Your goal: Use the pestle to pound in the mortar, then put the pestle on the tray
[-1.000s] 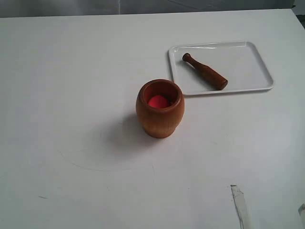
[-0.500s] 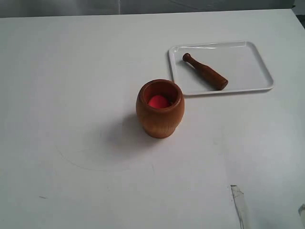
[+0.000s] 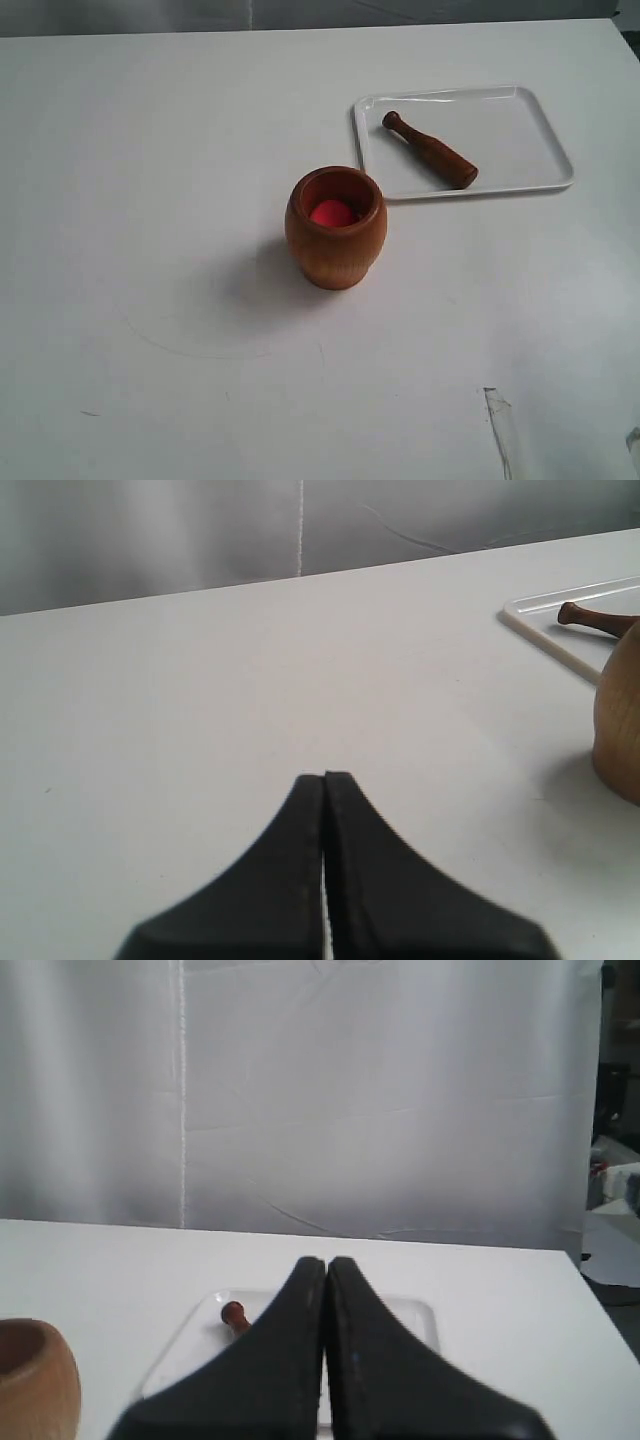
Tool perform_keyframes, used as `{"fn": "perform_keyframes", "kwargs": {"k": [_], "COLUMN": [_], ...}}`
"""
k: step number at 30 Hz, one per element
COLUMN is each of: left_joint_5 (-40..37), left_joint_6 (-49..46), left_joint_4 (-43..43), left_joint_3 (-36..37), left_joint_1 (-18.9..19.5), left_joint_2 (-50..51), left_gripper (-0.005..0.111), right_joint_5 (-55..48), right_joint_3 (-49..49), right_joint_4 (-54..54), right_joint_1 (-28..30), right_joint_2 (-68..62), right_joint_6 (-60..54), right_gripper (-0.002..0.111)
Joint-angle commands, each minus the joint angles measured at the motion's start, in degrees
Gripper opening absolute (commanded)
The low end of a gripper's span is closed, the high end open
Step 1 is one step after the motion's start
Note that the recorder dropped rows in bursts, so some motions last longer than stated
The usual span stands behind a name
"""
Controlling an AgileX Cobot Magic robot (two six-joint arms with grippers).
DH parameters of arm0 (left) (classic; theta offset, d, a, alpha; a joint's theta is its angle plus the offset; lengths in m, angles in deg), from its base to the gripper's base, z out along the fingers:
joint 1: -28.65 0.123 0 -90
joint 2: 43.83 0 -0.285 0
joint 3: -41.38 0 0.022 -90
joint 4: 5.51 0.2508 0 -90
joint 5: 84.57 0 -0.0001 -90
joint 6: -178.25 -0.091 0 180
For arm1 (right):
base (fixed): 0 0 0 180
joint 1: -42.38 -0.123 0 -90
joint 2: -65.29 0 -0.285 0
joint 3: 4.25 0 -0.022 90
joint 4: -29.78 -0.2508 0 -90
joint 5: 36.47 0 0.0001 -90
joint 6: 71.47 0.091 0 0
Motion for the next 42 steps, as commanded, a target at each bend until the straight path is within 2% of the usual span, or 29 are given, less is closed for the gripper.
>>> {"fn": "perform_keyframes", "kwargs": {"k": [1, 2, 4, 7, 15, 42], "left_joint_5": [0.2, 0.2, 0.2, 0.2, 0.2, 0.2], "left_joint_6": [0.5, 0.5, 0.5, 0.5, 0.5, 0.5], "left_joint_4": [-0.4, -0.4, -0.4, -0.4, -0.4, -0.4], "left_joint_3": [0.0, 0.0, 0.0, 0.0, 0.0, 0.0], "left_joint_1": [-0.4, -0.4, -0.4, -0.4, -0.4, -0.4], "left_joint_2": [-0.1, -0.1, -0.1, -0.1, -0.1, -0.1], "left_gripper": [0.0, 0.0, 0.0, 0.0, 0.0, 0.0], "right_joint_5": [-0.7, -1.2, -2.1, -4.4, -8.7, -10.4], "right_joint_3": [-0.2, -0.2, -0.2, -0.2, -0.2, -0.2], "right_joint_4": [33.5, 40.7, 47.2, 48.7, 48.9, 48.9], "right_joint_1": [0.4, 0.4, 0.5, 1.4, 8.3, 8.5], "right_joint_2": [0.1, 0.1, 0.1, 0.1, 0.1, 0.1], "right_joint_6": [27.1, 36.1, 41.7, 41.5, 41.5, 41.6], "right_gripper": [0.0, 0.0, 0.0, 0.0, 0.0, 0.0]}}
